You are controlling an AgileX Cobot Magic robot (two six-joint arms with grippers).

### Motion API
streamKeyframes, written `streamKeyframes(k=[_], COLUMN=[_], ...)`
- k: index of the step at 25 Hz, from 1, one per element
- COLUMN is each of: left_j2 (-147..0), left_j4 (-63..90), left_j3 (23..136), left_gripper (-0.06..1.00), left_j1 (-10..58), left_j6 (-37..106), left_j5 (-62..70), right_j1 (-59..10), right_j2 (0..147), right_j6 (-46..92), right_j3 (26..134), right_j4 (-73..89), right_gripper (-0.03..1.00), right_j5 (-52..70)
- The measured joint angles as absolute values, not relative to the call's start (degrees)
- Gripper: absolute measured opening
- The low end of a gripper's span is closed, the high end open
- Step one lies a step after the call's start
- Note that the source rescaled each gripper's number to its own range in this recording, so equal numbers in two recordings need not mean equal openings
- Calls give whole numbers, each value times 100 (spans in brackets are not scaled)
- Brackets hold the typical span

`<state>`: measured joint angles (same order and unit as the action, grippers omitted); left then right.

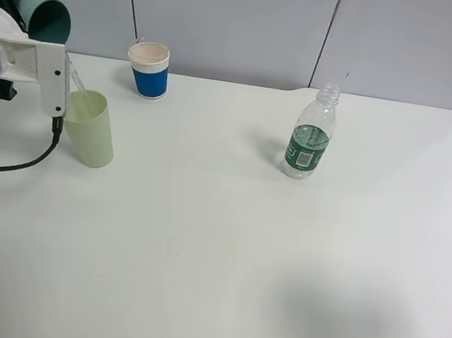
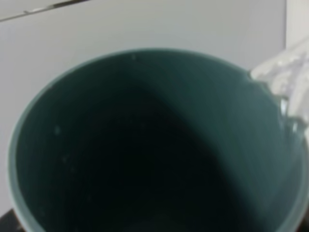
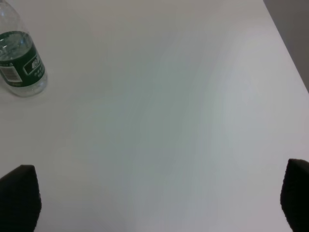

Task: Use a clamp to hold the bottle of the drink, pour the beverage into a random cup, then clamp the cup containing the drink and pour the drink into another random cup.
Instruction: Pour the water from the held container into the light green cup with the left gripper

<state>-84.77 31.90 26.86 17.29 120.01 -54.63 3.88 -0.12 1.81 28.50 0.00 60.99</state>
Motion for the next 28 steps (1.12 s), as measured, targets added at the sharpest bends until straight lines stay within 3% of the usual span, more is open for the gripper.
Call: streamKeyframes(k=[20,28], left_j2=[-8477,-8477], left_j4=[2904,2910], left_j3=[2686,2686], left_gripper=[3,3], left_j1=[1729,1729], left_j6=[12501,10999], left_j5=[-5758,-4804], right_j1=[388,388], right_j2=[-12,-12], right_j6=[181,181], right_j3=[2850,2850], right_j4=[0,0], right_gripper=[99,99], right_j5=[6099,6099])
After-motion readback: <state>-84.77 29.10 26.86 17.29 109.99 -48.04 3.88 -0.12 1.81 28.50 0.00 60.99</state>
